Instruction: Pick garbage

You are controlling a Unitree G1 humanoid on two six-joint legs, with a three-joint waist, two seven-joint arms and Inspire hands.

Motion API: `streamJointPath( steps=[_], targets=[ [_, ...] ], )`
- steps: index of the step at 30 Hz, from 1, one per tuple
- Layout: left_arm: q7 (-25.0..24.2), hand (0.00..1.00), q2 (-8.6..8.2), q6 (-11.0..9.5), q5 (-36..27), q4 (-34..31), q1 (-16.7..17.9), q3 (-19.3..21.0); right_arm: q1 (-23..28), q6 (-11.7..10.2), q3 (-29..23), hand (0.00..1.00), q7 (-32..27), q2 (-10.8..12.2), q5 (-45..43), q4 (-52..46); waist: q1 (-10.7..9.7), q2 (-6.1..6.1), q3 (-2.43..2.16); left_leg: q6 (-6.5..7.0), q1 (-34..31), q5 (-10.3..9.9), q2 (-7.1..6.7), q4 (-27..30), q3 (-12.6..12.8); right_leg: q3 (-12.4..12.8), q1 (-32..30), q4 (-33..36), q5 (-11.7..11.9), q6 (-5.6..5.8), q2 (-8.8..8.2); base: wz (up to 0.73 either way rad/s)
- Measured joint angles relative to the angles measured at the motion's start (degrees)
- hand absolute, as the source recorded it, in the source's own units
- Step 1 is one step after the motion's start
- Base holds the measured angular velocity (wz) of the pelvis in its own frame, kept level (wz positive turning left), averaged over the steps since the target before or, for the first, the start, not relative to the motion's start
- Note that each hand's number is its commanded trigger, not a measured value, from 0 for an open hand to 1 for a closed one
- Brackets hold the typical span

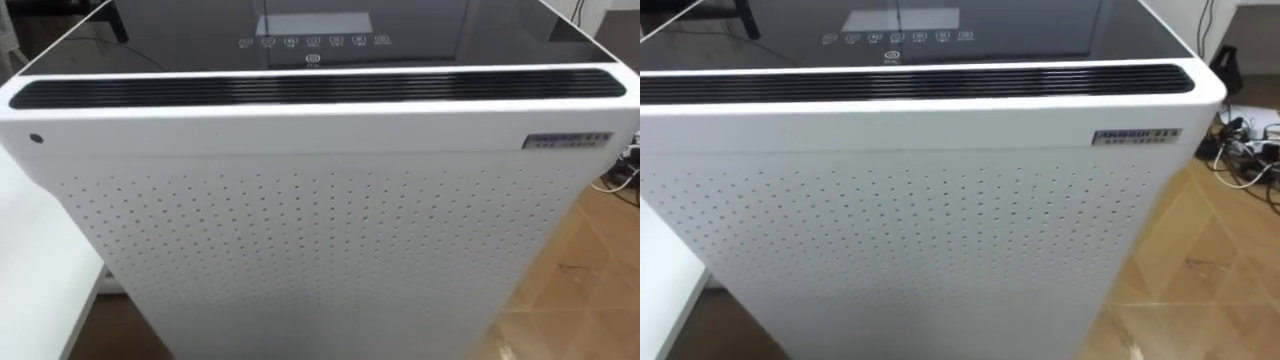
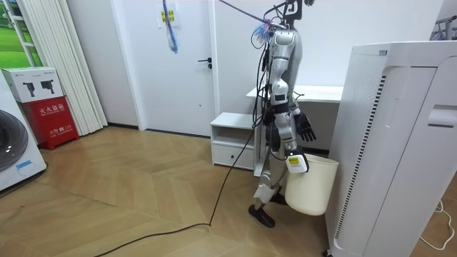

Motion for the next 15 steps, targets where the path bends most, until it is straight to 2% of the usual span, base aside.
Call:
streamJointPath(
  steps=[6, 9, 15],
  targets=[
    [-0.6, 0.00, -0.27, 0.7, -9.1, 2.9, 1.9, 2.3, -0.1, 2.1, -1.8, 1.00, 0.0, 0.5, -0.1, 0.4, 0.0, -0.38, 0.08, -0.25, 1.4, -0.2, -0.19, -0.4, -0.1, -0.2, 2.0, -0.9, 0.0, 0.03, 0.29, 0.01],
    [-0.6, 0.00, -1.17, 1.2, -11.4, 4.2, 2.6, 4.8, -0.2, 3.0, -3.0, 1.00, 0.0, 1.1, 0.1, 0.7, 0.0, -0.86, 0.15, -0.32, 2.2, -0.2, -0.53, -0.6, -0.2, -0.2, 2.9, -1.2, -0.1, 0.06, 0.30, 0.00],
    [-0.4, 0.00, -1.65, 3.2, -13.8, 5.3, 2.6, 6.2, -0.1, 4.4, -5.4, 1.00, -0.1, 2.1, 1.6, 2.4, 0.0, -1.09, 0.15, -0.29, 2.9, -0.2, -0.71, -0.9, -0.6, -0.3, 3.5, -1.8, -0.1, 0.15, 0.29, 0.00]
  ],
)
